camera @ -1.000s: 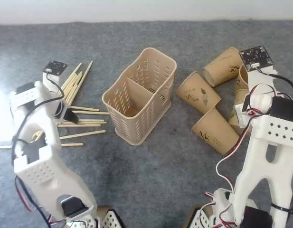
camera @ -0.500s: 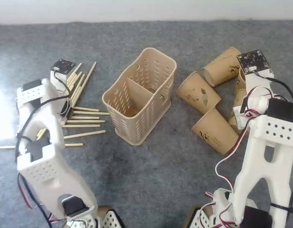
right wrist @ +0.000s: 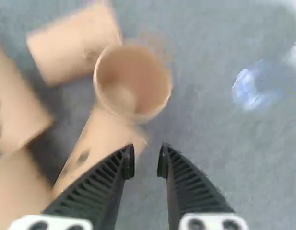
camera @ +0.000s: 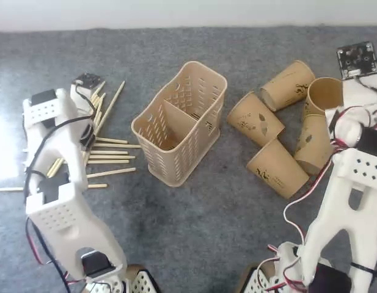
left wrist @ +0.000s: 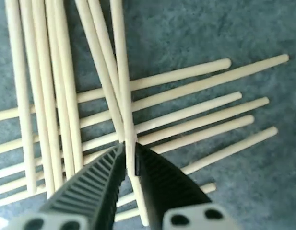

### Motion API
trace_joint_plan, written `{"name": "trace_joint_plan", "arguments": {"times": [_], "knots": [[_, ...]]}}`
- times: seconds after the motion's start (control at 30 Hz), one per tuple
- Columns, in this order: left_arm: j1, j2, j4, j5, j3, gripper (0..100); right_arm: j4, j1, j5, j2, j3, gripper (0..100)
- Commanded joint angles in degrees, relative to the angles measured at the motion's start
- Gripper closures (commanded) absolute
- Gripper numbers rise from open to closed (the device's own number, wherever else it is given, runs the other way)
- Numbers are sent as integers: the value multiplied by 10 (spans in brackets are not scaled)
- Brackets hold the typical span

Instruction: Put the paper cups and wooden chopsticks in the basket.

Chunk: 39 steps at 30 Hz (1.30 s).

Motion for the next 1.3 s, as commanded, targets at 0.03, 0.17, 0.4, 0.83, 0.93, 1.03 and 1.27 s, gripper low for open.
{"name": "trace_joint_plan", "arguments": {"times": [0.03,0.17,0.4,0.83,0.93,1.03,1.27], "knots": [[0,-9,54,2,-61,980,-18,-5,36,124,-113,905],[0,-9,57,2,-61,980,59,-6,35,278,-270,905],[14,-9,57,3,-68,985,216,-55,34,425,-526,905],[31,-9,183,54,-285,988,232,-87,36,527,-591,905],[38,-9,183,82,-307,988,227,-81,36,540,-591,905],[54,-10,184,95,-335,988,223,-76,38,538,-591,905],[127,-114,184,99,-317,988,211,-69,39,544,-592,905]]}}
